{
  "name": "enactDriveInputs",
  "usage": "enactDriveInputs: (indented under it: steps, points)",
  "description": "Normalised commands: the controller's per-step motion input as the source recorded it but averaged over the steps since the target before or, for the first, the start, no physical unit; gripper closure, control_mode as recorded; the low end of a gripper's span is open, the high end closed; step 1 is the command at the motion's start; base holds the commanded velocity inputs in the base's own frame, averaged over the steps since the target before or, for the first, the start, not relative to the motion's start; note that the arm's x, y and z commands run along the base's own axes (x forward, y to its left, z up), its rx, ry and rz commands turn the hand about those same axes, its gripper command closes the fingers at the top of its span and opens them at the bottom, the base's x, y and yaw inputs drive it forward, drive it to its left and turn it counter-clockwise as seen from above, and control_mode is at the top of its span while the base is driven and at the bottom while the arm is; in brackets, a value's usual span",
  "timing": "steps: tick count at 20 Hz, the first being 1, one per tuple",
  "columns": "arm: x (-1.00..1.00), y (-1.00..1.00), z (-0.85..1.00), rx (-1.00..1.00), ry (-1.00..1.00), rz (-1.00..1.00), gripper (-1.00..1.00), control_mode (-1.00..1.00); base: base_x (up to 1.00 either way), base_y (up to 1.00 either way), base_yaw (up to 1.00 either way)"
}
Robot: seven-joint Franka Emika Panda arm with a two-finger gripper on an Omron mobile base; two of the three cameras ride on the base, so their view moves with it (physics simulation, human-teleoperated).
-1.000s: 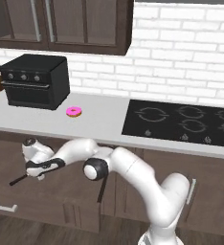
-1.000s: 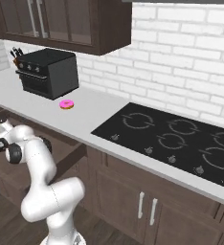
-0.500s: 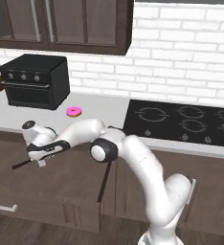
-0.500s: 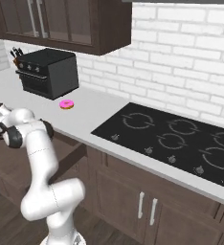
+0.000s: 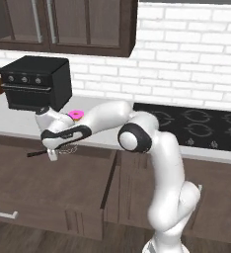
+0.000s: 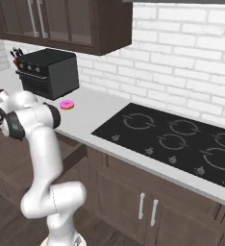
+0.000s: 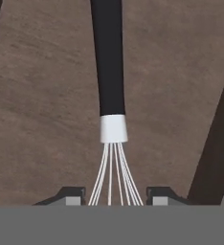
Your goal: Pick the whisk from the drawer and place it on the counter.
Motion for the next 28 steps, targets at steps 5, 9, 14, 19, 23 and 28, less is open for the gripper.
enactDriveInputs:
  steps: [5,9,14,19,23,28]
  points:
    - [0.41,-1.00,0.50,0.00,-0.01,-0.02,1.00,-1.00,0.00,0.00,0.00]
    - [0.65,-1.00,0.46,0.00,0.03,-0.02,1.00,-1.00,0.00,0.00,0.00]
    - [0.92,-1.00,0.14,0.00,0.11,0.00,1.00,-1.00,0.00,0.00,0.00]
    - [1.00,-0.92,-0.21,-0.02,0.11,0.00,1.00,-1.00,0.00,0.00,0.00]
    - [1.00,-0.47,-0.45,-0.02,0.01,0.00,1.00,-1.00,0.00,0.00,0.00]
    - [0.70,-0.02,-0.58,-0.10,0.00,0.02,-1.00,-1.00,0.00,0.00,0.00]
